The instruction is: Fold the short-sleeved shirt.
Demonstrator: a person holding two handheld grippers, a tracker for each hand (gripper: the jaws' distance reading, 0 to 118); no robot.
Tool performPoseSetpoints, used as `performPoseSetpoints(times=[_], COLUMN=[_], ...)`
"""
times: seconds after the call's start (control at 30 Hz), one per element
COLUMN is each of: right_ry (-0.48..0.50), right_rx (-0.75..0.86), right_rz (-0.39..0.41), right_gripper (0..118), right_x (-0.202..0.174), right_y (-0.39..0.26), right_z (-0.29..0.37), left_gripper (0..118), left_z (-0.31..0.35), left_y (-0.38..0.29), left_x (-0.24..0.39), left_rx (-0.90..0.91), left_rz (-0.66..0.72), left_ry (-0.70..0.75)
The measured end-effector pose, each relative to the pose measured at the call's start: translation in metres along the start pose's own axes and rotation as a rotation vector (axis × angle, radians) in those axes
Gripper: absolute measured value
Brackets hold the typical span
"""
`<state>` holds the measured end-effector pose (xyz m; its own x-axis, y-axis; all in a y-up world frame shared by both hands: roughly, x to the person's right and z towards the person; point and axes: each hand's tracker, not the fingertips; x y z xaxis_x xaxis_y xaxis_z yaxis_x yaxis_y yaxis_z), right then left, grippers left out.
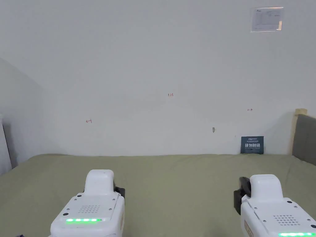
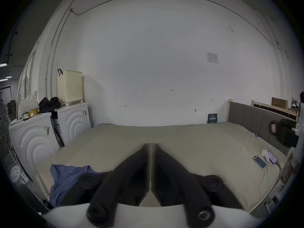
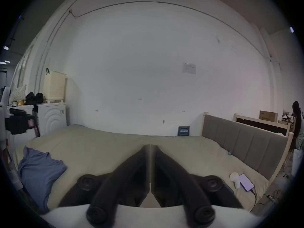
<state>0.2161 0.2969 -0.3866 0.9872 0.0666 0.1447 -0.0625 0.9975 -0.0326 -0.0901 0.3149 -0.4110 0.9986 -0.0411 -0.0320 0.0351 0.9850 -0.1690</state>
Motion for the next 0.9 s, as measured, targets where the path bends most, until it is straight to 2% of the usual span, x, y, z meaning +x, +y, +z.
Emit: performPoseSetpoints(times=[0.03, 0.1, 0.4, 0.57, 0.67, 0.73, 0.9], right_ry=[-0.020, 0.020, 0.007, 0.042, 0.114, 0.199, 0.435], right_rx=[0.025, -0.002, -0.031, -0.056, -0.059, -0.058, -0.077], right_rz=[-0.025, -0.035, -0.025, -0.027, -0.003, 0.010, -0.030], right_gripper=[1, 1, 1, 1, 1, 1, 1], right_x=[-0.001, 0.001, 0.003, -0.005, -0.031, -0.065, -0.155], right_y=[0.003, 0.009, 0.009, 0.004, 0.006, 0.002, -0.004], right_z=[0.002, 0.003, -0.001, -0.011, -0.021, -0.028, -0.034], left_gripper=[0, 0, 0, 0, 0, 0, 0], left_z=[0.000, 0.000, 0.001, 0.001, 0.008, 0.019, 0.057], left_y=[0.000, 0.000, 0.000, 0.000, -0.003, -0.007, -0.024], left_x=[-0.001, -0.002, -0.004, -0.021, -0.051, -0.081, -0.158], left_rx=[0.008, 0.004, -0.002, -0.009, -0.018, -0.030, -0.082], left_rz=[0.013, 0.022, 0.020, 0.016, 0.040, 0.048, 0.062], left_ry=[0.001, -0.019, -0.028, 0.007, 0.088, 0.166, 0.368])
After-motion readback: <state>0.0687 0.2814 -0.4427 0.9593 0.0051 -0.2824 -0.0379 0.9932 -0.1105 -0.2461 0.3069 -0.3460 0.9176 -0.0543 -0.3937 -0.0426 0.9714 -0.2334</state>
